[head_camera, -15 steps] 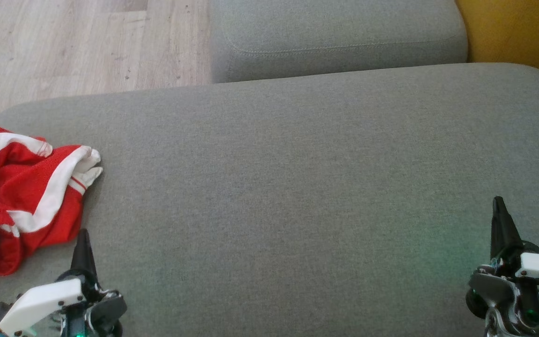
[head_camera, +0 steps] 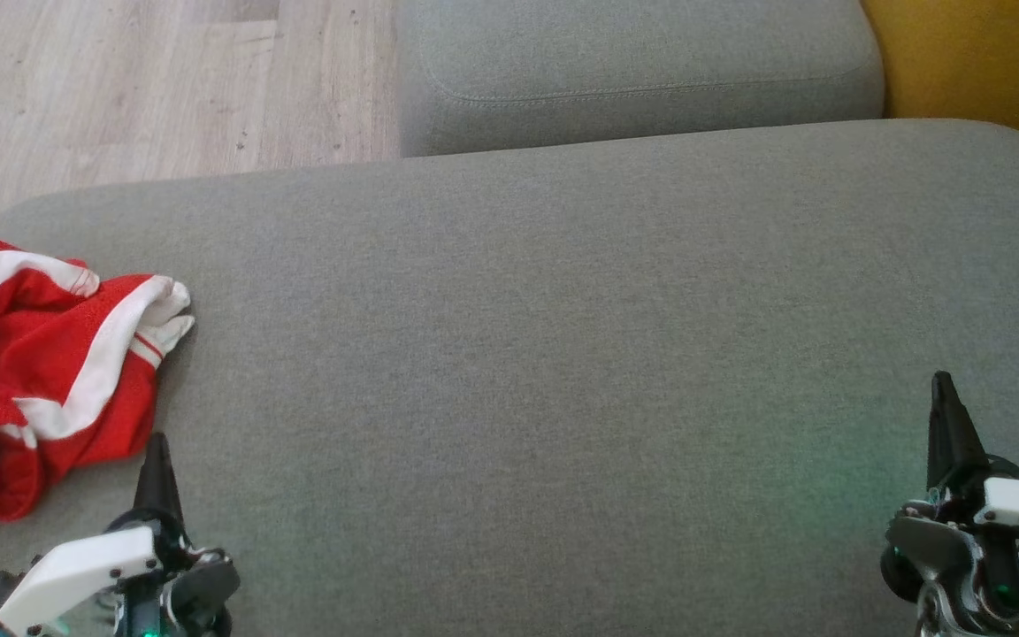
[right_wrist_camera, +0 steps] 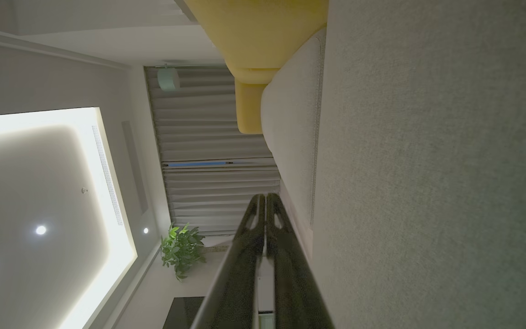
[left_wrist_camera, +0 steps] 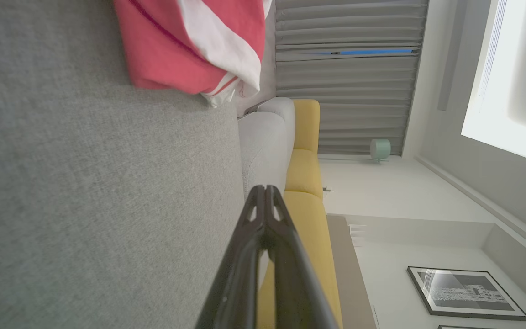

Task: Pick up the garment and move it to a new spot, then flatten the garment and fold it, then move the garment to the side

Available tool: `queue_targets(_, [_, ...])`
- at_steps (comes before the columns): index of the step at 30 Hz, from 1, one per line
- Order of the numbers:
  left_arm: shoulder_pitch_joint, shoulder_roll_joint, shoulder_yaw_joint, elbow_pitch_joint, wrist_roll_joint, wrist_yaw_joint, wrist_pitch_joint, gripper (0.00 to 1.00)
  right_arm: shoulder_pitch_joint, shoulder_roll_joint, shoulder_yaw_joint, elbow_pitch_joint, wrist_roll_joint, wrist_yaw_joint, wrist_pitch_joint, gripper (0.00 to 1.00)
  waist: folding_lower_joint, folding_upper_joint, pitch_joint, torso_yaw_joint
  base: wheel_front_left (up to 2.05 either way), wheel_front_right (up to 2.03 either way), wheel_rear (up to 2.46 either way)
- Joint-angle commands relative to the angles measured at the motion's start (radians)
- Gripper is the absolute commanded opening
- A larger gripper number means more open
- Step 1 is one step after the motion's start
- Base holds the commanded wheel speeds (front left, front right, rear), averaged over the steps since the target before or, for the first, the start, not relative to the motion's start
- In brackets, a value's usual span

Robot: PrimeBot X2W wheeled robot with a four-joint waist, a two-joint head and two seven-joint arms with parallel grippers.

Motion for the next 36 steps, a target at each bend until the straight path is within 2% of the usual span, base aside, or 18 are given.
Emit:
queue_targets(1, [-0.052, 0.004, 0.037, -0.028, 0.010, -0.007, 0.008, 0.00, -0.054, -0.005, 0.020, -0.031, -0.004, -0.001, 0.007, 0.00, 0.0000, 0.0000, 0.000, 0.000, 0.00, 0.00, 0.00])
queue_targets(11, [-0.052, 0.004, 0.037, -0.028, 0.009, -0.007, 0.008, 0.00, -0.054, -0.005, 0.020, -0.031, -0.004, -0.001, 0.007, 0.00, 0.0000, 0.0000, 0.000, 0.000, 0.00, 0.00, 0.00])
queue_targets(12, [0.000, 0.000, 0.000, 0.000, 0.000, 0.000, 0.000, 1.00, 0.000, 0.000, 0.000, 0.000, 0.000, 0.000, 0.000, 1.00, 0.0000, 0.0000, 0.000, 0.000, 0.00, 0.00, 0.00])
queue_targets(14, [0.006, 0.000, -0.004, 0.021, 0.000, 0.001, -0.001, 1.00, 0.008, 0.002, 0.002, 0.019, 0.000, 0.000, 0.000, 1.00, 0.0000, 0.0000, 0.000, 0.000, 0.00, 0.00, 0.00])
queue_targets(15, [0.014, 0.000, -0.007, 0.033, 0.000, 0.001, -0.001, 0.00, 0.015, 0.003, 0.002, 0.032, 0.000, 0.000, -0.001, 0.00, 0.0000, 0.0000, 0.000, 0.000, 0.00, 0.00, 0.00])
queue_targets(16, [0.029, -0.001, -0.011, 0.054, 0.000, 0.001, -0.001, 1.00, 0.030, 0.005, 0.002, 0.054, 0.000, 0.000, -0.001, 1.00, 0.0000, 0.0000, 0.000, 0.000, 0.00, 0.00, 0.00])
queue_targets(24, [0.038, -0.001, -0.030, 0.051, 0.017, 0.001, -0.020, 1.00, 0.038, 0.004, 0.024, 0.048, -0.026, 0.000, -0.021, 1.00, 0.0000, 0.0000, -0.005, 0.000, 0.00, 0.00, 0.00])
queue_targets(36, [0.045, -0.001, -0.034, 0.016, 0.157, 0.003, -0.055, 1.00, 0.045, 0.004, 0.042, 0.022, -0.188, 0.000, -0.056, 1.00, 0.0000, 0.0000, -0.015, 0.003, 0.00, 0.00, 0.00])
